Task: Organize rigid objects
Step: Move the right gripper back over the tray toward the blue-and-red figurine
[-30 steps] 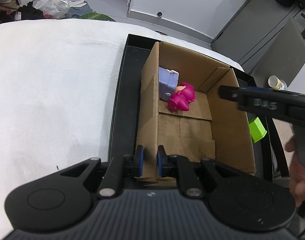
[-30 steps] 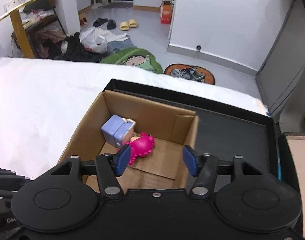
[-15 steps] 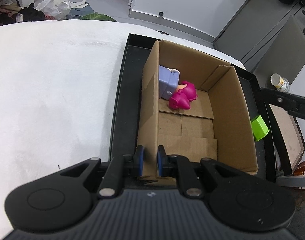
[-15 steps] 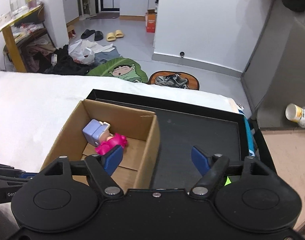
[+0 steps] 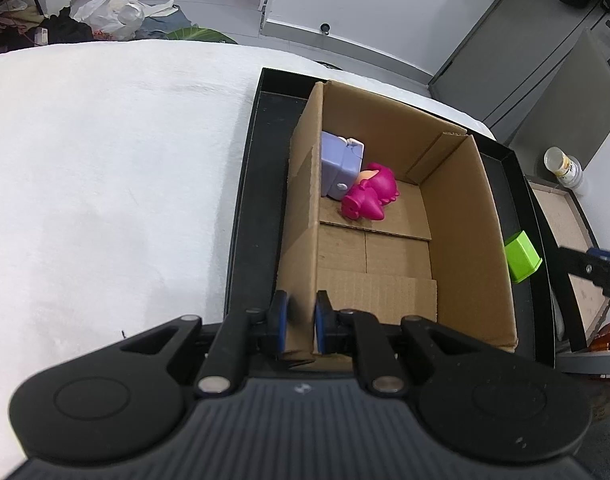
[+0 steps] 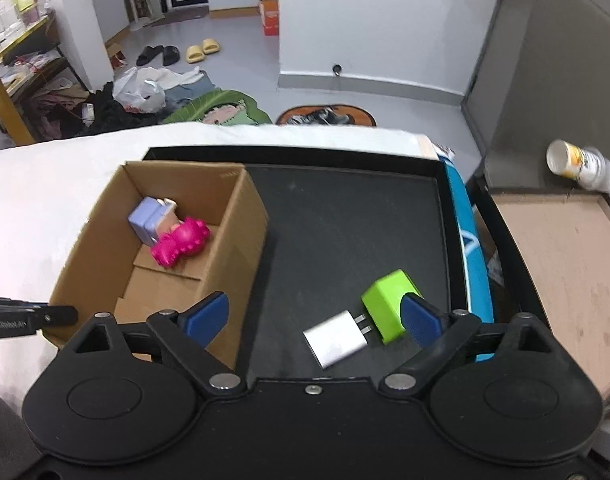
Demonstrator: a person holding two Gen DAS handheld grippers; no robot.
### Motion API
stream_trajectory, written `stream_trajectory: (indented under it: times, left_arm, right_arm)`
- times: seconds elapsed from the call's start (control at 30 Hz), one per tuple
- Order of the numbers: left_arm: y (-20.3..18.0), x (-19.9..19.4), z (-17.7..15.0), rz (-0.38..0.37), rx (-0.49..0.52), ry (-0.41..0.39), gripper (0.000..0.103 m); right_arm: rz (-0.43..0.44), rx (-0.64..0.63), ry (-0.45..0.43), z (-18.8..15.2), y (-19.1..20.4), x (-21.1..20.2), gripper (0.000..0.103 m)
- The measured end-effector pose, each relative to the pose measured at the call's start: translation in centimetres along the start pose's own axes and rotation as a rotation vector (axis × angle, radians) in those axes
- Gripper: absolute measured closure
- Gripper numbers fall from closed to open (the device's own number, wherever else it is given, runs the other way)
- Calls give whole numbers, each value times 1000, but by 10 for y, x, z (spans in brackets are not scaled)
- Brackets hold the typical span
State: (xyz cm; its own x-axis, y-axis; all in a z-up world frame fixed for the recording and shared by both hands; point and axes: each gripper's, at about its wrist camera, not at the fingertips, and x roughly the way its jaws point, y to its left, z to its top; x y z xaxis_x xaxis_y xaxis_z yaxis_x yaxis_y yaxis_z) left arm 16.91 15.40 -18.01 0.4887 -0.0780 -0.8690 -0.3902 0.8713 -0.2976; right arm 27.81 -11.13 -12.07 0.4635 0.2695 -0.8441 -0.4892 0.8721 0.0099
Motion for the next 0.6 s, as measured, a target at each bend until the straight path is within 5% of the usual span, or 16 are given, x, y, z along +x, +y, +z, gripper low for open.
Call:
stream_trajectory:
  times: [0.6]
  left_arm:
    - [4, -4, 0, 11, 12, -11, 91]
  right_arm:
    - [143, 62, 151, -26, -10, 32, 10]
